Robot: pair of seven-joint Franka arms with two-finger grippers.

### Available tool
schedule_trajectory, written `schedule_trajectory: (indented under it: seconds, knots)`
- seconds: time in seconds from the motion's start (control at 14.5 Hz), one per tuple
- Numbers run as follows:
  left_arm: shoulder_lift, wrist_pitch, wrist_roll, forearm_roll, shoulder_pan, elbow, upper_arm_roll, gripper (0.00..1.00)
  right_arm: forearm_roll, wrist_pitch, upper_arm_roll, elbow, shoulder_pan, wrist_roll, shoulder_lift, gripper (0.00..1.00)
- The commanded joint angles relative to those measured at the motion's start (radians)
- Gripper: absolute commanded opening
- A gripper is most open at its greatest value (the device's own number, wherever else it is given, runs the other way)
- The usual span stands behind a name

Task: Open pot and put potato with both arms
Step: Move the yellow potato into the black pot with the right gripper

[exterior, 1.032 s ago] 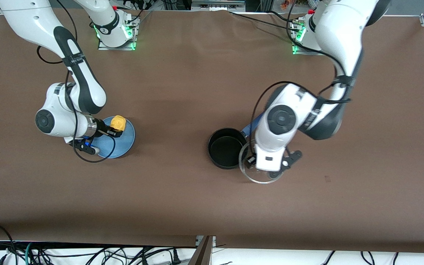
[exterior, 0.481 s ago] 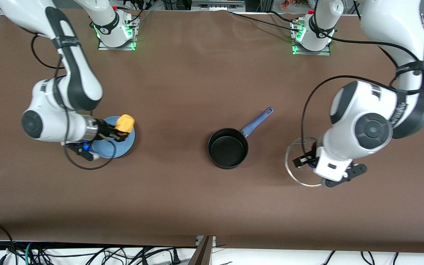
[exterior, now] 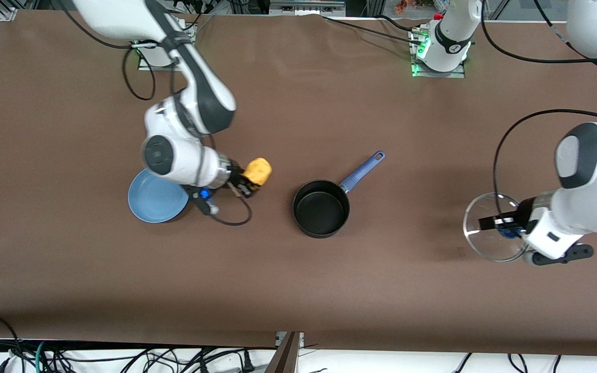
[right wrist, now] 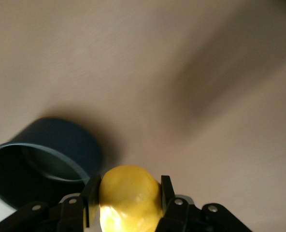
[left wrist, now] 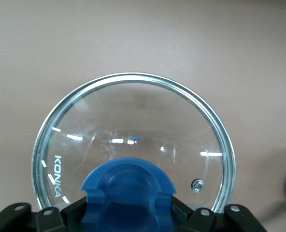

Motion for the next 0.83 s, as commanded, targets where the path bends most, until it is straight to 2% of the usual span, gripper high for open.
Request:
schedule_trajectory:
  seconds: [0.0, 0.14, 0.34, 0.48, 0.55, 0.62, 0.76]
  knots:
    - [-0.086, 0.141, 0.066, -0.023, 0.064, -0.167, -0.010, 0.32, 0.033, 0.074, -0.004, 0.210, 0.050, 0.174, 0.150, 0.38]
    - [-0.092, 0.203, 0.095, -0.023, 0.096, -0.224, -0.010, 0.32, 0.036, 0.136, -0.003, 0.293, 0.083, 0.263, 0.216, 0.38]
    - [-0.090, 0.252, 0.186, -0.023, 0.153, -0.258, -0.010, 0.32, 0.036, 0.216, -0.003, 0.298, 0.110, 0.301, 0.244, 0.41]
    - [-0.078, 0.270, 0.227, -0.021, 0.179, -0.259, -0.010, 0.32, 0.036, 0.217, -0.003, 0.298, 0.111, 0.302, 0.247, 0.63]
    - [-0.071, 0.295, 0.232, -0.021, 0.187, -0.275, -0.008, 0.32, 0.035, 0.216, -0.004, 0.298, 0.111, 0.301, 0.245, 0.81]
    - [-0.069, 0.330, 0.232, -0.014, 0.187, -0.301, -0.008, 0.32, 0.032, 0.211, -0.004, 0.298, 0.111, 0.296, 0.244, 0.89]
    - [-0.075, 0.406, 0.230, -0.006, 0.187, -0.380, -0.003, 0.32, 0.032, 0.204, -0.006, 0.298, 0.105, 0.294, 0.236, 0.96]
